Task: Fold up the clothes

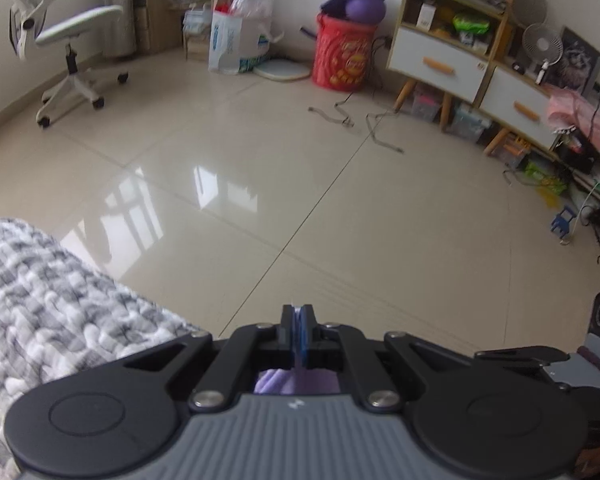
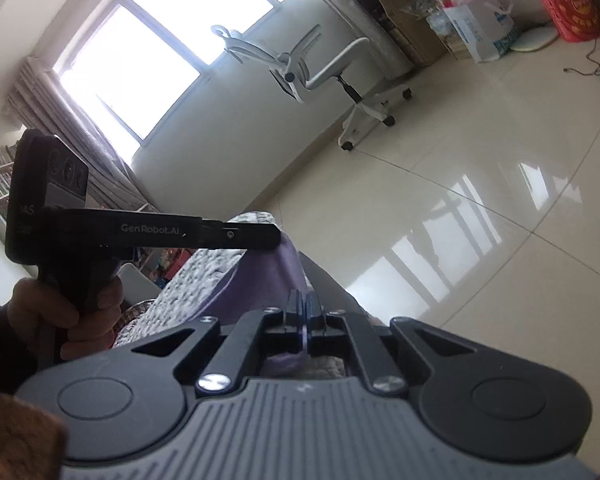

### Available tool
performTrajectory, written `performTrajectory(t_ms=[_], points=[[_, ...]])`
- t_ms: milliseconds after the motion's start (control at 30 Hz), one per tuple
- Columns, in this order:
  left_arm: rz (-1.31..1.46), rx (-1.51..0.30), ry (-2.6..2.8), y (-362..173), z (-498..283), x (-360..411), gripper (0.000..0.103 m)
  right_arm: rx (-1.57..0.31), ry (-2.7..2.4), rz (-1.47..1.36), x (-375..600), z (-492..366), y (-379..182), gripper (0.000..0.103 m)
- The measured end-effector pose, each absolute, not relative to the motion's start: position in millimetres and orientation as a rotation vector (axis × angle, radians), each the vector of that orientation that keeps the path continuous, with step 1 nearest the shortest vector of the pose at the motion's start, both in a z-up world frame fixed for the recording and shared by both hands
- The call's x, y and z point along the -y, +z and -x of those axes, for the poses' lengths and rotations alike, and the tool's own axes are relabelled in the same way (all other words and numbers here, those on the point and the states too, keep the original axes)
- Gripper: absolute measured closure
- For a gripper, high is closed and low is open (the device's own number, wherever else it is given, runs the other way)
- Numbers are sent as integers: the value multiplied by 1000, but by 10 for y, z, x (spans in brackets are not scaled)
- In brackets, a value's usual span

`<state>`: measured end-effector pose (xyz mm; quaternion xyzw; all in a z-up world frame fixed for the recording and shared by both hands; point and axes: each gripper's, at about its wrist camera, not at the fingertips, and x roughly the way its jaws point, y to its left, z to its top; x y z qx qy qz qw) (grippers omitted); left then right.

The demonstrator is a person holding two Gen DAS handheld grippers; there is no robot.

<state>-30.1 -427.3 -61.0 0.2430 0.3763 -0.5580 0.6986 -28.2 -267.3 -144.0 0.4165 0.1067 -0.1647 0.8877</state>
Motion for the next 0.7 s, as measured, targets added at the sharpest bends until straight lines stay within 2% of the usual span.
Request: performTrajectory(t_ms=[133, 200, 267, 500, 700], points=[[-534, -861, -1194, -756, 239, 4318, 100, -253, -340, -896, 2705, 241, -1537, 99], [-504, -869, -1184, -727, 216, 4287, 96, -261, -343, -894, 2702, 233, -1517, 98], [-473, -870, -1178, -671, 212, 4246, 94, -266, -354, -891, 2698, 240, -1490, 90], [-361, -845, -1141, -331, 314, 3881, 76, -287, -355, -891, 2660, 313, -1296, 89], [-277, -829, -1078, -10, 475, 3331, 73, -321, -330, -833, 2433, 370, -927, 89]])
